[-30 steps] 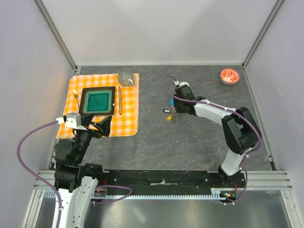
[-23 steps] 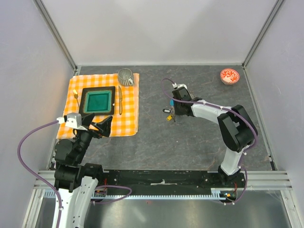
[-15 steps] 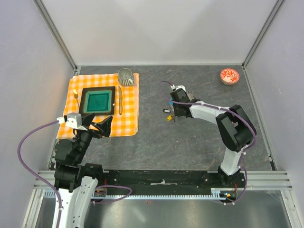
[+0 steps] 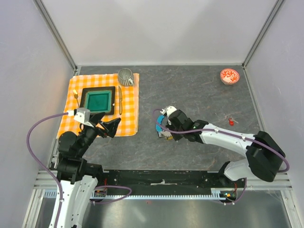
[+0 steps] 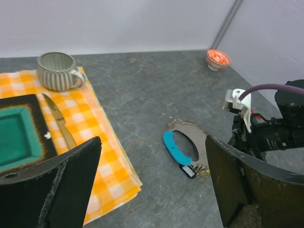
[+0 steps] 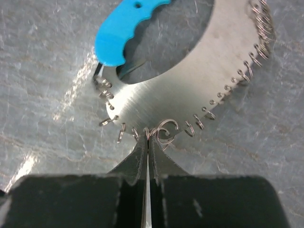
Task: Put the keys on the keyring
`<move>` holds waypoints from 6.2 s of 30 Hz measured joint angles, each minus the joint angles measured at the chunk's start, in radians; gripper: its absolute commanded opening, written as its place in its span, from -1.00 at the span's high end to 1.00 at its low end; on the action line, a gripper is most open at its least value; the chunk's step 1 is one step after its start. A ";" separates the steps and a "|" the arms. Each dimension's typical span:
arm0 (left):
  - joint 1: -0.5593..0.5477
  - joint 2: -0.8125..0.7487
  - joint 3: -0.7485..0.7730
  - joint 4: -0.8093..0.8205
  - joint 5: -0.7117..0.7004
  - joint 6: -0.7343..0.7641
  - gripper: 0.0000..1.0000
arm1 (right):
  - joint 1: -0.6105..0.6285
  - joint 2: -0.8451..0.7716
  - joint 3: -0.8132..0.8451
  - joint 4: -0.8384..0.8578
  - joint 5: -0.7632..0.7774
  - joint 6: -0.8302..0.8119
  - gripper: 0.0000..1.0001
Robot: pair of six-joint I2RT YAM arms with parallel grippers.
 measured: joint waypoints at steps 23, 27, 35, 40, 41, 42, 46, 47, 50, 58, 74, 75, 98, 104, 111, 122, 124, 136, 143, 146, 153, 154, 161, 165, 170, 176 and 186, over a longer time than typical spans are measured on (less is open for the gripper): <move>-0.472 0.764 0.038 0.243 0.039 -0.207 -0.90 | -0.188 -0.246 -0.198 0.000 0.089 0.287 0.29; -0.541 0.970 0.137 0.292 -0.014 -0.196 -0.90 | -0.264 -0.243 -0.234 0.046 0.030 0.291 0.28; -0.600 1.293 0.297 0.339 -0.046 -0.132 -0.90 | -0.313 -0.180 -0.256 0.170 -0.049 0.302 0.28; -0.622 1.439 0.367 0.338 -0.053 -0.100 -0.90 | -0.331 -0.123 -0.256 0.232 -0.075 0.312 0.29; -0.628 1.461 0.377 0.338 -0.053 -0.096 -0.89 | -0.331 -0.114 -0.256 0.245 -0.078 0.314 0.29; -0.632 1.478 0.383 0.337 -0.054 -0.093 -0.89 | -0.332 -0.107 -0.256 0.256 -0.082 0.316 0.29; -0.648 1.529 0.388 0.335 -0.054 -0.086 -0.89 | -0.333 -0.095 -0.256 0.283 -0.091 0.317 0.30; -0.652 1.541 0.388 0.336 -0.052 -0.086 -0.89 | -0.334 -0.095 -0.256 0.286 -0.092 0.317 0.31; -0.660 1.548 0.388 0.343 -0.053 -0.087 -0.88 | -0.336 -0.090 -0.256 0.303 -0.103 0.317 0.31; -0.662 1.509 0.297 0.446 -0.052 -0.144 -0.88 | -0.337 -0.014 -0.258 0.337 -0.228 0.326 0.31; -0.665 1.325 0.078 0.547 -0.061 -0.267 -0.88 | -0.337 0.164 -0.119 0.396 -0.353 0.305 0.16; -0.666 1.300 0.070 0.541 -0.067 -0.266 -0.88 | -0.337 0.150 -0.119 0.377 -0.347 0.296 0.15; -0.669 0.647 -0.069 0.323 -0.517 -0.019 -0.88 | -0.160 0.179 0.075 0.135 -0.067 -0.186 0.08; -0.669 0.638 -0.129 0.314 -0.591 0.024 -0.88 | -0.161 0.243 0.095 0.139 -0.071 -0.373 0.06; -0.669 0.632 -0.129 0.312 -0.618 0.033 -0.87 | -0.166 0.245 0.108 0.129 -0.126 -0.535 0.11; -0.669 0.597 -0.130 0.312 -0.631 0.034 -0.86 | -0.200 0.262 0.190 0.081 -0.267 -0.646 0.14; -0.669 0.597 -0.130 0.312 -0.632 0.034 -0.86 | -0.200 0.272 0.195 0.066 -0.277 -0.654 0.14; -0.669 0.603 -0.130 0.312 -0.640 0.035 -0.86 | -0.204 0.331 0.229 0.013 -0.320 -0.680 0.19; -0.669 0.613 -0.130 0.312 -0.640 0.035 -0.86 | -0.215 0.341 0.248 0.008 -0.326 -0.685 0.26; -0.669 0.613 -0.130 0.312 -0.640 0.035 -0.86 | -0.216 0.345 0.250 0.008 -0.330 -0.687 0.26; -0.669 0.618 -0.130 0.312 -0.640 0.035 -0.86 | -0.216 0.359 0.258 0.008 -0.339 -0.686 0.22; -0.669 0.618 -0.130 0.312 -0.640 0.035 -0.86 | -0.217 0.359 0.259 0.008 -0.340 -0.683 0.22; -0.669 0.623 -0.130 0.312 -0.640 0.035 -0.86 | -0.218 0.359 0.269 0.024 -0.340 -0.618 0.21; -0.669 0.626 -0.130 0.312 -0.640 0.035 -0.86 | -0.218 0.359 0.282 0.055 -0.339 -0.523 0.15; -0.669 0.627 -0.130 0.312 -0.640 0.035 -0.86 | -0.218 0.341 0.277 0.076 -0.302 -0.386 0.14; -0.669 0.633 -0.130 0.312 -0.639 0.035 -0.86 | -0.226 0.232 0.215 0.105 -0.209 -0.143 0.21; -0.669 0.653 -0.130 0.312 -0.639 0.035 -0.86 | -0.228 0.139 0.021 0.229 -0.182 0.199 0.45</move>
